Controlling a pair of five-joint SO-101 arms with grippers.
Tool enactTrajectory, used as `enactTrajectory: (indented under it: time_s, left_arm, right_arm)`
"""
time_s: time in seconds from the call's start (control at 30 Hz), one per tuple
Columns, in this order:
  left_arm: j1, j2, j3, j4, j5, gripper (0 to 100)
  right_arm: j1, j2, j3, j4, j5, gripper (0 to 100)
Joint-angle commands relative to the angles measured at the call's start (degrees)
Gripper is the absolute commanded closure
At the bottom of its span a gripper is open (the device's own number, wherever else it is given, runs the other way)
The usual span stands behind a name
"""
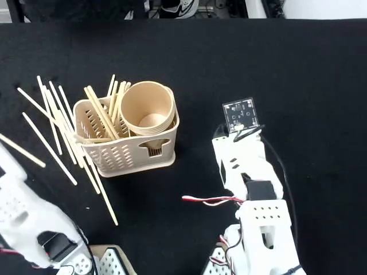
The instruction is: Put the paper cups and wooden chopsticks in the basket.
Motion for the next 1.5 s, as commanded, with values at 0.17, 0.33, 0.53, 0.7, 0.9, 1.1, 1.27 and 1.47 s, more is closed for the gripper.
enactTrajectory:
  time_s: [0.17,0.33,0.53,0.7,0.9,1.1,1.27,1.47]
  left_arm:
    - [9.9,-44.1,25.5,-2.0,-2.0,97]
    - [17.8,-63.5,40.0,-15.9,-1.6,97]
    - [26.5,-84.7,61.3,-36.7,-1.6,97]
    - [35.9,-98.4,87.7,-59.4,-1.9,97]
    - [38.0,-105.2,111.1,-79.3,-1.9,97]
    - [38.0,-105.3,116.5,-79.4,-1.9,97]
    - [38.0,-105.8,116.9,-73.7,-2.0,90]
    - [38.0,-105.2,107.6,-57.2,-1.9,77]
  right_arm:
    - [0.6,-0.5,-0.8,-1.3,0.6,98.4]
    - [0.6,-0.5,-0.8,-1.3,0.6,98.4]
    - [0.6,-0.5,-0.8,-1.3,0.6,98.4]
    - [0.6,-0.5,-0.8,-1.3,0.6,98.4]
    - [0.6,-0.5,-0.8,-1.3,0.6,98.4]
    - [0.6,-0.5,-0.8,-1.3,1.9,98.5]
    - [0.6,-0.5,-0.8,-1.3,2.1,98.5]
    - [0.6,-0.5,-0.8,-1.3,2.1,98.5]
